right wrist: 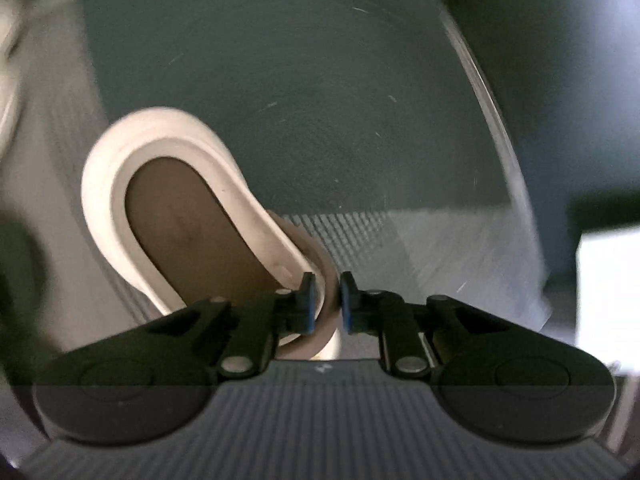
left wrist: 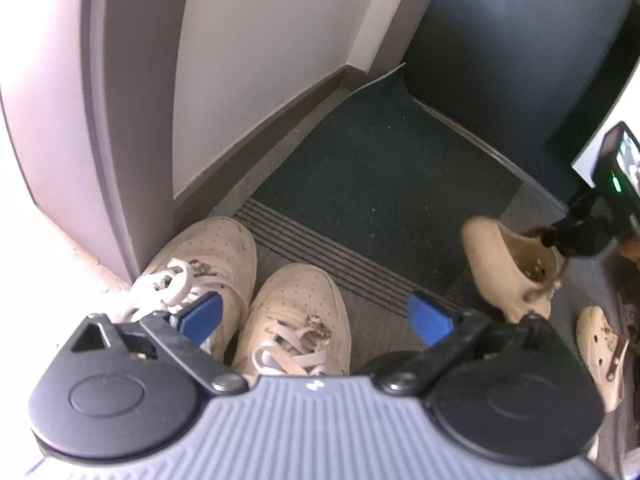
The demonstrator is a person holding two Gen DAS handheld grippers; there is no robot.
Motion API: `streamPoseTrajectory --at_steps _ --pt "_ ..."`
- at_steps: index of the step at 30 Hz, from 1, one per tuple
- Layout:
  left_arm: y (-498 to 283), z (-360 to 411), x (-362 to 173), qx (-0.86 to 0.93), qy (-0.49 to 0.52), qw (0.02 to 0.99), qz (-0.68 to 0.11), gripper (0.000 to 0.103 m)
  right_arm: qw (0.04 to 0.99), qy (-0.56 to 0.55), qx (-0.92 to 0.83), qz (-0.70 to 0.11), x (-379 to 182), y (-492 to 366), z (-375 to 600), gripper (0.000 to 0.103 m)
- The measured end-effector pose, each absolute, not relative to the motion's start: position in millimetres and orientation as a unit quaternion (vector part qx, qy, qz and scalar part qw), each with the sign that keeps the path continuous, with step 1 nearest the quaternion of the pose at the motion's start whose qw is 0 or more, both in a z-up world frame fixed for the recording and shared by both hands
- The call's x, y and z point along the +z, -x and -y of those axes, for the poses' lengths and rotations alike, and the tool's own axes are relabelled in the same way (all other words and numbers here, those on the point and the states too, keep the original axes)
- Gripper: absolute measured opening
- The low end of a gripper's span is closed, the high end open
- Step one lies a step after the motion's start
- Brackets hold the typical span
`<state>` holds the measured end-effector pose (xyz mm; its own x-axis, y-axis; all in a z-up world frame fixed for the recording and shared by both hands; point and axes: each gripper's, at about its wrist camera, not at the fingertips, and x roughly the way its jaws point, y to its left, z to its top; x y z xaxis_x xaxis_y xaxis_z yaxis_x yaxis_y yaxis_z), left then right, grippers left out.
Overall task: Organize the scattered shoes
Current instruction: 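Lift the beige clog with the right gripper and carry it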
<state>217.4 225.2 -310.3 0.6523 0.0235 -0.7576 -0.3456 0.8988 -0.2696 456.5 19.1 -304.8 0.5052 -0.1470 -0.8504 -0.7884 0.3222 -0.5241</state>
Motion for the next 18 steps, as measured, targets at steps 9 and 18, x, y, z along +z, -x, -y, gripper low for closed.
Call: streamPoseTrajectory --at_steps 9,18 --pt "-218 -224 -309 0.105 0.200 0.886 -0.404 0.100 0.587 0.656 0.359 -0.310 -331 -360 -32 0.015" --pt "-209 -232 -299 0.163 0.210 0.891 -0.368 0.100 0.837 0.297 0.146 -0.435 -320 -401 31 0.032"
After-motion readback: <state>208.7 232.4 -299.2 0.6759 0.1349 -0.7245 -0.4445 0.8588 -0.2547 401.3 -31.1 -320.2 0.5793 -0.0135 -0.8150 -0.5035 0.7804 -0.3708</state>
